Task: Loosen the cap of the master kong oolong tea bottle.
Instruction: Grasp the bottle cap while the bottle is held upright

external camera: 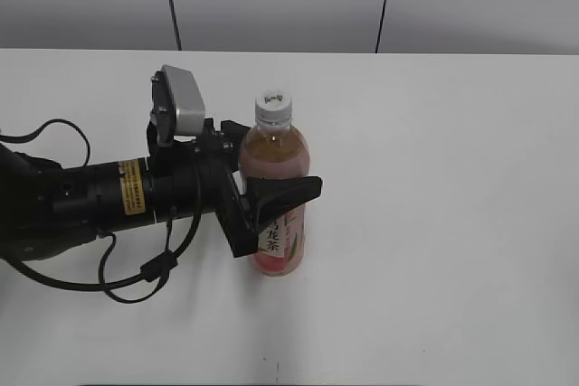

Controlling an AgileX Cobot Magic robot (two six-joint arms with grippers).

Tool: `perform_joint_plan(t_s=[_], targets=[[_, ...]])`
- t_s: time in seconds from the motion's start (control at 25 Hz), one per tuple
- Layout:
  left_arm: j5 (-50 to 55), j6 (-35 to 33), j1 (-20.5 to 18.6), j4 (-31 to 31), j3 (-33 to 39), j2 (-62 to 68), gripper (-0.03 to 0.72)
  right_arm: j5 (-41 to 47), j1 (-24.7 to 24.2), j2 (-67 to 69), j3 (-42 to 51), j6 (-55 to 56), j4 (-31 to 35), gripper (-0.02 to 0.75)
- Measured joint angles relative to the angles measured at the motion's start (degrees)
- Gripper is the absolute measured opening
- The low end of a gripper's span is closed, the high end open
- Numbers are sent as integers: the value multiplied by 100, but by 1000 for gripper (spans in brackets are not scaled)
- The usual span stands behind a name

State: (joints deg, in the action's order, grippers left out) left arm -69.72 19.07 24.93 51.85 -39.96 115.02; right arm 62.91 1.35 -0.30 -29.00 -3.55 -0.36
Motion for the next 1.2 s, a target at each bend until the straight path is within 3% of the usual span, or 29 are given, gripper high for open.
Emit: perform_joint_plan(t_s=[1.2], targets=[[-5, 0, 0, 17, 0, 0, 456, 0, 0, 0, 0, 0, 0, 519]])
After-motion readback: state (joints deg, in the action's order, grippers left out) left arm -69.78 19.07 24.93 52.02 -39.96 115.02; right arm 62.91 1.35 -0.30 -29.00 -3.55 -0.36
